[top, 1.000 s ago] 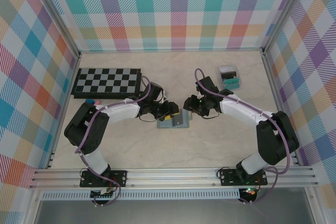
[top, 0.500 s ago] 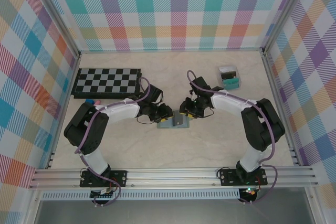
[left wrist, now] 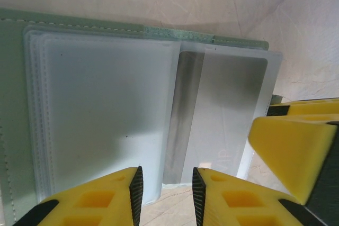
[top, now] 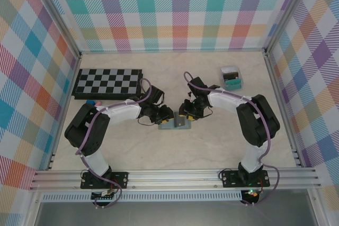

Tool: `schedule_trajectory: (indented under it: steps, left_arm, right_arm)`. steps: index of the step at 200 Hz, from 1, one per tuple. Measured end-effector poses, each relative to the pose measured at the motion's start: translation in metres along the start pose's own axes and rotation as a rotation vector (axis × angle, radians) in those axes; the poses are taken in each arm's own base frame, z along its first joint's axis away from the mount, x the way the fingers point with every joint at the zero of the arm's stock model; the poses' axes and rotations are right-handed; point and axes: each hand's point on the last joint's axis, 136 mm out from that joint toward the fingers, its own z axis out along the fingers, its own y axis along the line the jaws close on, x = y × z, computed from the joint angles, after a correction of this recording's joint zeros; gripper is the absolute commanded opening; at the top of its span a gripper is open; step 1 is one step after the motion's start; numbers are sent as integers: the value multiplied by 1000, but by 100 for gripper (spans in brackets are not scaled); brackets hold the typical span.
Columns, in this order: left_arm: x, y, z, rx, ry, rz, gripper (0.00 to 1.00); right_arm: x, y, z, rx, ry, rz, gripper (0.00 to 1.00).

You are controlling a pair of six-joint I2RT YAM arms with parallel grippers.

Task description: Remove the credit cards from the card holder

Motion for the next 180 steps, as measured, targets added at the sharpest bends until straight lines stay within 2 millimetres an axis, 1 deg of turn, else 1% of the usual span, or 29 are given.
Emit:
schedule_trajectory:
  steps: [32,59,78,99,120,135,143,164,180]
  left_arm:
    - [-2,1,-1,-3,-5,-4,32]
    - [-4,8,-3,-32,-21,-14,31]
    - [-11,17,-16,-78,-70,-33,31]
    - [-21,25,-38,-122,-155,-51,30]
    - [-30,32,-60,-156,-235,-63,30]
    - [-32,36,-69,-174,-266,-67,30]
    - [-32,38,-72,-184,-272,-69,31]
    - [-30,41,-74,-190,-278,-68,31]
    - [-29,41,-75,-187,-278,-65,31]
  right_arm:
    - [3,2,2,-10,18,-9,40]
    - [4,15,1,-72,33,-23,40]
    - [4,29,0,-140,42,-45,40]
    - [6,44,-2,-212,54,-70,41]
    - [10,58,-4,-267,68,-90,44]
    - [14,67,-3,-298,82,-101,46]
    - [16,71,-2,-308,90,-106,49]
    - [17,74,5,-317,106,-102,60]
    - [18,75,7,-315,112,-101,61]
